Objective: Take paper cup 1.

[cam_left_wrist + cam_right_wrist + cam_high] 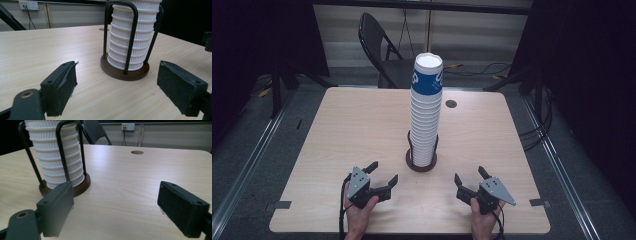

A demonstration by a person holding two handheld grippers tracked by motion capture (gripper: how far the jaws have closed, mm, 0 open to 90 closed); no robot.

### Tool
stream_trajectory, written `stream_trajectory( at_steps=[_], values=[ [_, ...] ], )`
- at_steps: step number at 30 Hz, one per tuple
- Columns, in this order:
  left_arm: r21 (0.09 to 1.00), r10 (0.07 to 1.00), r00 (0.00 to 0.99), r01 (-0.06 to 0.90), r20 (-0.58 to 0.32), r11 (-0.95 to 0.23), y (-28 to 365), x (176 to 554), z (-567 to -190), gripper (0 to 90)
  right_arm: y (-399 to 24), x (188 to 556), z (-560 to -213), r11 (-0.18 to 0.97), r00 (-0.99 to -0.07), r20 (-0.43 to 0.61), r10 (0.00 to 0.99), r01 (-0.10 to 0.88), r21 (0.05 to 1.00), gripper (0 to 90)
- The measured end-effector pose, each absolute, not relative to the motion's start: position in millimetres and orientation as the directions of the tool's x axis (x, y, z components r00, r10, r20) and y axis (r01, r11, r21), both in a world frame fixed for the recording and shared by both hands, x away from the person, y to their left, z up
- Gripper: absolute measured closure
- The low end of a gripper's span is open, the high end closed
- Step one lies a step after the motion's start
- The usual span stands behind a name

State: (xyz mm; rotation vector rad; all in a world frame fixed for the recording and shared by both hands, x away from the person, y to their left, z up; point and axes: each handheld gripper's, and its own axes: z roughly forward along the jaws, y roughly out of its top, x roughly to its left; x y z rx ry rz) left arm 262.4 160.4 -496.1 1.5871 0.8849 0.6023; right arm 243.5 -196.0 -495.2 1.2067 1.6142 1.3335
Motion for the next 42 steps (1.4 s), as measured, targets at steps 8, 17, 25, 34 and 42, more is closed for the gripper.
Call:
stream_trajectory(
  at_steps=[8,17,25,34,42],
  values=[
    [0.969,0.796,0.597,0.242,-0.103,-0.057,161,265,-496,15.9,-196,242,-495,0.034,-0.339,0.04,0.94,0.209,0.977,13.1],
    [0.957,0.783,0.614,0.276,-0.104,-0.089,152,266,-482,16.0,-196,243,-495,0.04,-0.351,0.04,0.936,0.218,0.975,13.2],
    [0.968,0.768,0.636,0.231,-0.074,-0.098,151,263,-465,16.2,-195,243,-495,0.046,-0.352,0.033,0.935,0.213,0.976,13.3],
    [0.974,0.737,0.673,0.202,-0.063,-0.101,154,261,-447,15.5,-195,243,-495,0.047,-0.357,0.036,0.933,0.219,0.975,13.3],
    [0.977,0.701,0.712,0.176,-0.043,-0.118,154,260,-422,15.8,-194,243,-495,0.05,-0.353,0.031,0.935,0.218,0.975,13.4]
  ],
)
